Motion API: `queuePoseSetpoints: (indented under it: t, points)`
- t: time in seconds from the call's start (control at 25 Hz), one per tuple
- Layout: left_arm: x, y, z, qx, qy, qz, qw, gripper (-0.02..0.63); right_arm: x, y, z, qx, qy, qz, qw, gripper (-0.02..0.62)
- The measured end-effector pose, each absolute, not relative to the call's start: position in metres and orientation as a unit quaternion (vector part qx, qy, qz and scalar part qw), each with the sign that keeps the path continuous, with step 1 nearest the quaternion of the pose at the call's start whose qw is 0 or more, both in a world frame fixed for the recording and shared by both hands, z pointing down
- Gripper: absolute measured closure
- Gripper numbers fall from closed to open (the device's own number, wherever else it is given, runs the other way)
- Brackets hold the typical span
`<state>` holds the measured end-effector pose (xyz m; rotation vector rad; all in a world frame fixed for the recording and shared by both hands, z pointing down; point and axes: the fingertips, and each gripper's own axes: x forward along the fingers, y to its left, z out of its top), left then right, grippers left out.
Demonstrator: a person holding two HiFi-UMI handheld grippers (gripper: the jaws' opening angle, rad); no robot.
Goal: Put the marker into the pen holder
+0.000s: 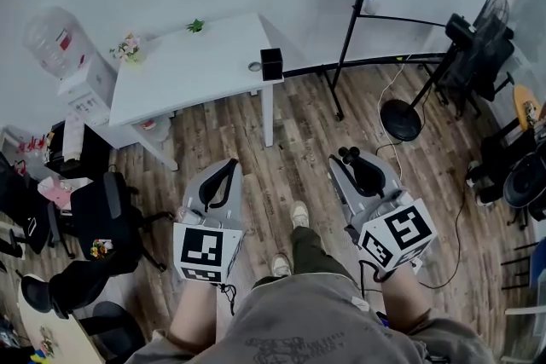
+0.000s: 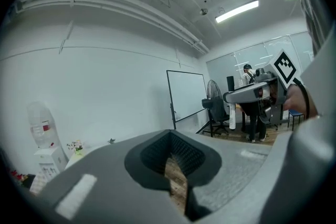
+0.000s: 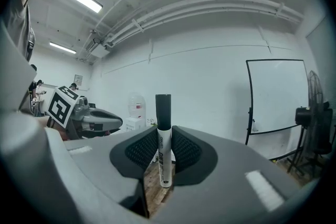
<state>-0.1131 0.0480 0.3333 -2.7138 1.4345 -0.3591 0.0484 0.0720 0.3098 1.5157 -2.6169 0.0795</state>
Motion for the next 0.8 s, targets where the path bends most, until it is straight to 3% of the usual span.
queuePoseSetpoints:
  t: [0.8]
  points:
    - [-0.075,-0.15,0.336,-0.862,0.489,-0.127,0.051,0.606,0.091,-0.142,0.317,0.482,-0.875,0.023,0.042,0.492]
